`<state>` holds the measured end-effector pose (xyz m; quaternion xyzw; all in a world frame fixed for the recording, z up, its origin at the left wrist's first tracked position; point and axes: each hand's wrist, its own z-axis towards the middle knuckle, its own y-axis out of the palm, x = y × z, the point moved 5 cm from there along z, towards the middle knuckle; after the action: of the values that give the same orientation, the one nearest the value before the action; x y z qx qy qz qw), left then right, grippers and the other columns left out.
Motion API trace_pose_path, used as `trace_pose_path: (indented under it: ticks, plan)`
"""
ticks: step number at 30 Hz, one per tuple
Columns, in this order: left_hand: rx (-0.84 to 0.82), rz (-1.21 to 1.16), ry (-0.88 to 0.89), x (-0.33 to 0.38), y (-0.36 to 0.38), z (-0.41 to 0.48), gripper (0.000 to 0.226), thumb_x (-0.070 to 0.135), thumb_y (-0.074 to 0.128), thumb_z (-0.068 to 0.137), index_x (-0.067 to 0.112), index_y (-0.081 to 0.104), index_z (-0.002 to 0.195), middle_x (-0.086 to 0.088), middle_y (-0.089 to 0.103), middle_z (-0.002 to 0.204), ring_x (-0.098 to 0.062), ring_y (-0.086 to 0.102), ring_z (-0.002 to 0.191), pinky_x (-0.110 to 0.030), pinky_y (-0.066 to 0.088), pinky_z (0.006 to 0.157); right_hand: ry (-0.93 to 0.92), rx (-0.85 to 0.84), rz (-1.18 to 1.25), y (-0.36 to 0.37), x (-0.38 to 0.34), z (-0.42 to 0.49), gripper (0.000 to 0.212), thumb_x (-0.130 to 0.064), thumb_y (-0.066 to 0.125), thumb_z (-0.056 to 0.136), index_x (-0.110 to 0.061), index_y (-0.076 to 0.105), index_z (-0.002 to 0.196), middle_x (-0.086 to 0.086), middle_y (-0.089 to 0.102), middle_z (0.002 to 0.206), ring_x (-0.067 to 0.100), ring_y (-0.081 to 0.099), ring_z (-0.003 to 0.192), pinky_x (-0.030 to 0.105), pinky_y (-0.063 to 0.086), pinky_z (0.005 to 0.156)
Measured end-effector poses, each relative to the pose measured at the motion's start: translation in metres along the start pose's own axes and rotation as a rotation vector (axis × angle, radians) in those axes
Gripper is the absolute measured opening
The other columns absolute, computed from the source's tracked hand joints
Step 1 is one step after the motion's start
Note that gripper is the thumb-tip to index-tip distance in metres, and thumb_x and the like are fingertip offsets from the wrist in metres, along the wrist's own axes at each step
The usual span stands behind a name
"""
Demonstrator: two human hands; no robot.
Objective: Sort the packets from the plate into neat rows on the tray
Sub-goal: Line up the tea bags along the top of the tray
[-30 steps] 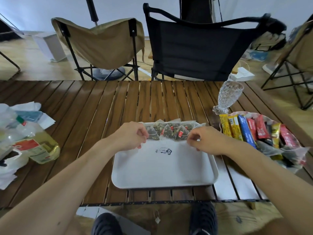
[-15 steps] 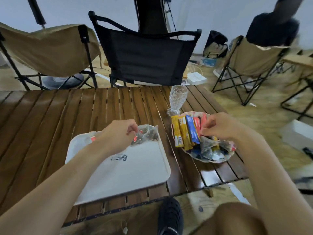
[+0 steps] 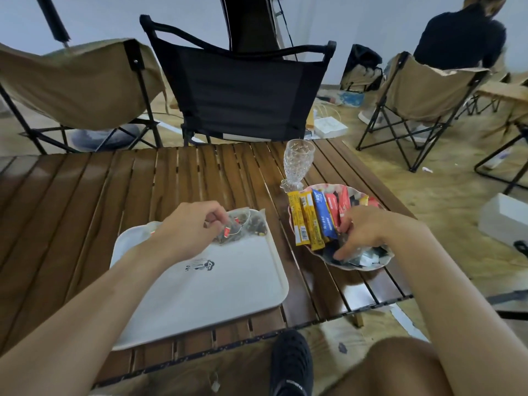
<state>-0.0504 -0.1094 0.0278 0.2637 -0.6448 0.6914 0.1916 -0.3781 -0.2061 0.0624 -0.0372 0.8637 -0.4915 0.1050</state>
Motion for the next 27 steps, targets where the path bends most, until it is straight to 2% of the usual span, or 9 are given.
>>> trace_pose_path:
  ticks: [5,8,10,11,12,14,18,23,27]
  plan:
    - [-0.002,-0.008,-0.014,-0.009,-0.012,-0.005,0.017,0.021,0.066,0.096,0.036,0.072,0.092,0.015,0.072,0.092,-0.009,0.069,0.076,-0.043,0.061,0.073,0.120,0.034,-0.101,-0.001,0.007,0.004,0.053,-0.032,0.099,0.047,-0.022,0.081,0.095,0.000,0.075,0.092,0.020,0.068,0.087,0.033,0.061,0.083]
    - [0.020,-0.006,-0.027,-0.014,-0.022,-0.009,0.016,0.022,0.065,0.097,0.036,0.071,0.091,0.014,0.072,0.093,-0.008,0.069,0.070,-0.034,0.058,0.064,0.101,0.007,-0.047,-0.007,0.008,-0.003,0.033,-0.028,0.094,0.064,-0.020,0.083,0.094,0.006,0.076,0.095,0.019,0.070,0.084,0.029,0.061,0.075]
    - [0.039,-0.011,-0.045,-0.020,-0.030,-0.013,0.015,0.022,0.065,0.098,0.034,0.071,0.093,0.013,0.072,0.091,-0.003,0.066,0.059,-0.019,0.046,0.050,0.064,0.071,0.013,-0.016,0.005,-0.012,0.010,-0.022,0.086,0.078,-0.025,0.082,0.086,0.005,0.075,0.096,0.020,0.070,0.088,0.031,0.058,0.079]
    - [0.049,-0.009,-0.057,-0.024,-0.034,-0.015,0.014,0.022,0.065,0.098,0.033,0.072,0.094,0.013,0.073,0.090,-0.002,0.065,0.058,-0.016,0.042,0.048,0.023,0.120,0.026,-0.022,0.001,-0.016,0.010,-0.021,0.083,0.081,-0.030,0.080,0.080,0.000,0.074,0.095,0.020,0.068,0.092,0.034,0.056,0.084]
    - [0.060,-0.002,-0.064,-0.029,-0.039,-0.017,0.013,0.022,0.065,0.098,0.033,0.072,0.095,0.013,0.073,0.091,-0.001,0.064,0.061,-0.017,0.043,0.050,-0.025,0.163,0.046,-0.026,-0.007,-0.020,0.014,-0.022,0.082,0.082,-0.034,0.077,0.077,-0.004,0.074,0.094,0.018,0.067,0.094,0.035,0.054,0.088]
    - [0.078,-0.003,-0.081,-0.040,-0.049,-0.023,0.012,0.024,0.066,0.099,0.034,0.072,0.096,0.013,0.072,0.094,-0.002,0.066,0.073,-0.025,0.051,0.059,-0.142,0.186,0.163,-0.027,-0.033,-0.030,0.010,-0.024,0.081,0.084,-0.033,0.078,0.081,-0.008,0.075,0.090,0.013,0.068,0.091,0.033,0.052,0.082]
    - [0.110,-0.022,-0.128,-0.070,-0.067,-0.034,0.014,0.023,0.068,0.096,0.036,0.071,0.092,0.013,0.073,0.086,-0.008,0.071,0.074,-0.040,0.063,0.073,-0.353,0.101,0.344,-0.002,-0.101,-0.034,0.005,-0.020,0.077,0.091,-0.022,0.075,0.096,-0.003,0.076,0.084,0.003,0.071,0.069,0.013,0.051,0.058]
    - [0.124,0.008,-0.193,-0.104,-0.084,-0.052,0.016,0.022,0.064,0.099,0.037,0.070,0.094,0.013,0.073,0.089,-0.003,0.072,0.066,-0.031,0.064,0.069,-0.429,-0.089,0.401,0.061,-0.170,-0.011,0.010,-0.023,0.073,0.094,-0.015,0.073,0.099,0.006,0.078,0.091,0.011,0.071,0.073,0.027,0.054,0.065]
    - [0.107,0.017,-0.242,-0.126,-0.087,-0.064,0.014,0.023,0.066,0.098,0.036,0.071,0.094,0.013,0.073,0.089,-0.002,0.072,0.066,-0.027,0.065,0.068,-0.479,-0.189,0.527,0.091,-0.223,-0.007,0.020,-0.028,0.068,0.098,-0.011,0.073,0.106,0.005,0.078,0.095,0.011,0.070,0.076,0.026,0.055,0.068]
